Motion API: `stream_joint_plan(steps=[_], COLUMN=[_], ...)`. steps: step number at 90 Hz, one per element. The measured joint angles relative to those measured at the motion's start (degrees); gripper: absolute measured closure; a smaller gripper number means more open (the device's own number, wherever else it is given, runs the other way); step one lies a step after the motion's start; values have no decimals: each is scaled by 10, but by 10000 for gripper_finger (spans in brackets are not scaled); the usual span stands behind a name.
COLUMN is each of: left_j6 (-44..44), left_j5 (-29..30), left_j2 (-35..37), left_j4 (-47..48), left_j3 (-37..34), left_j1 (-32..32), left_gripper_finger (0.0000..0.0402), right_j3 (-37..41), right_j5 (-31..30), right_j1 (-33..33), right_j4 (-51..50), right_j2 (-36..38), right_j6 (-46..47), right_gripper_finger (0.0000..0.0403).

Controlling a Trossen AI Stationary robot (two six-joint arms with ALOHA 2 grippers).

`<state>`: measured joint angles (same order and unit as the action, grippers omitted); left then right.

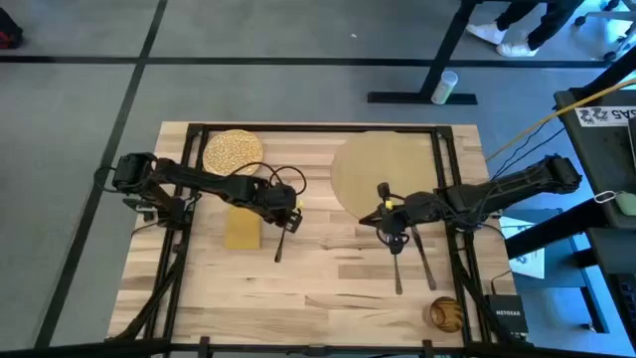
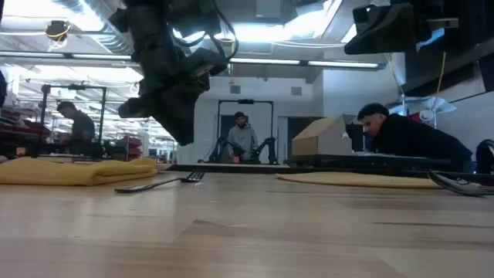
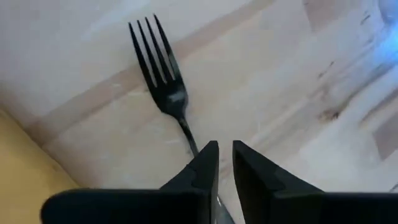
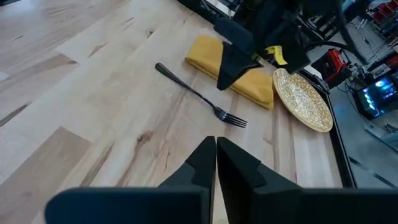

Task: Set table place
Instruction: Put the fork on the yellow napkin

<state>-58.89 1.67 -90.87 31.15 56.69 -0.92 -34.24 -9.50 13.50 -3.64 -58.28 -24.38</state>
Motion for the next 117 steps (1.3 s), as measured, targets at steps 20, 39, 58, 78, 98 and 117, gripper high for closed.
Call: stream_joint_plan(steps=[20, 39, 58, 78, 98, 117], left_j6=[9, -28, -55, -80, -93, -88], left_j5=[8, 32, 32, 31, 17, 15], left_j2=[-5, -35, -66, -74, -74, -74], left_j4=[12, 43, 25, 22, -1, -19], left_j3=[0, 0, 0, 0, 0, 0], left_j1=[-12, -8, -8, -8, -10, -10], left_gripper_finger=[338, 322, 315, 315, 315, 315], right_j3=[0, 0, 0, 0, 0, 0], right_j5=[-4, -4, -4, -4, -4, -4], right_j1=[0, 0, 0, 0, 0, 0], right_j4=[1, 7, 6, 6, 6, 6], right_j2=[0, 0, 0, 0, 0, 0], right_j6=[0, 0, 0, 1, 1, 1], right_gripper_finger=[398, 398, 397, 397, 397, 397])
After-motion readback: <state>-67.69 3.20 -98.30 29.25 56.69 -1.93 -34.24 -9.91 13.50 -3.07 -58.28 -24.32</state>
